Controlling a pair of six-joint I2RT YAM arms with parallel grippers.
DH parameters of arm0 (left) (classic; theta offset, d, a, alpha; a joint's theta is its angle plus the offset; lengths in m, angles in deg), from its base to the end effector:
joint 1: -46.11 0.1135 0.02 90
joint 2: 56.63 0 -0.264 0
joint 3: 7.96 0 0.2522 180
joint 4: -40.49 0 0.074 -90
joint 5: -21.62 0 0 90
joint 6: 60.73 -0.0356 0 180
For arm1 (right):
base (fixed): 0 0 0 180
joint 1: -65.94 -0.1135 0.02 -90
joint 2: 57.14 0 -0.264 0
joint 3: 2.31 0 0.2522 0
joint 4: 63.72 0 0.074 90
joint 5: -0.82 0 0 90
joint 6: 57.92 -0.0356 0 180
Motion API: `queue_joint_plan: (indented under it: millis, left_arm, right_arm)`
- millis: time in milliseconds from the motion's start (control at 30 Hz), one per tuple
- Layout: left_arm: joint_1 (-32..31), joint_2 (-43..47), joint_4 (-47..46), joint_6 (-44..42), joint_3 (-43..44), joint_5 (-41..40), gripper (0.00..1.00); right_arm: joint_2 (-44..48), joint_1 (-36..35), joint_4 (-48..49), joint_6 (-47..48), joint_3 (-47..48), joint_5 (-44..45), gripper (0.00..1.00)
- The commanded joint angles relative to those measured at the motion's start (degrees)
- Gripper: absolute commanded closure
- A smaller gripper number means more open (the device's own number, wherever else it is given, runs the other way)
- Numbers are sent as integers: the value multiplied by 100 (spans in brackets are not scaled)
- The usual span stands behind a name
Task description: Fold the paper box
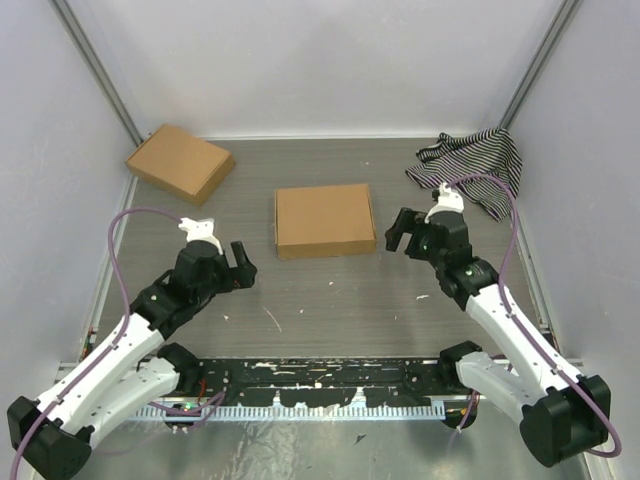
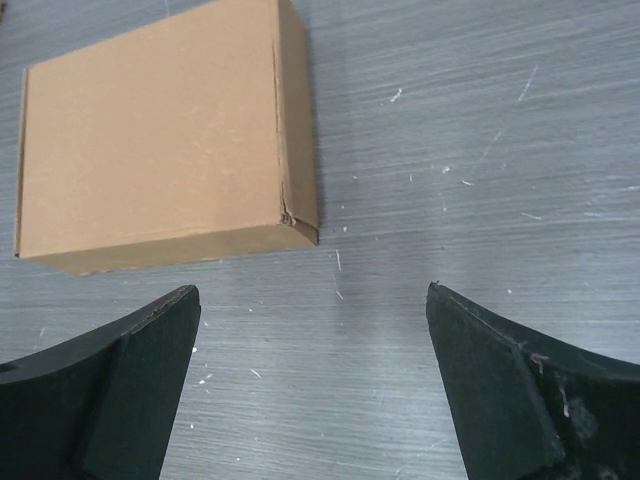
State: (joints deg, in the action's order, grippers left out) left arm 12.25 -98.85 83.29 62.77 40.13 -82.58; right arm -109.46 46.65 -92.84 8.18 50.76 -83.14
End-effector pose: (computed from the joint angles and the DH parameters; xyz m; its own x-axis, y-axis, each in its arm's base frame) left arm 0.1395 -0.0831 0.2515 -0.6243 -0.2255 -0.7479 0.0392 0.9472 -0.3183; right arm 0.1967 0.0649 0.2738 -0.5077 0.2492 -0.8247 -0.0388 0.9497 0.3108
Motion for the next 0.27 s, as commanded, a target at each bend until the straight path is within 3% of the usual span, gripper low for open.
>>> queue_joint_plan:
  millis: [0,233]
  left_arm:
    - [12,106,139,-5,-35,-170,2]
    - [12,262,220,16,-66,-233,2]
  right_arm:
    - [202,-17,-149,87,36,274,0]
    - [468,-22,-237,40,-140,584,0]
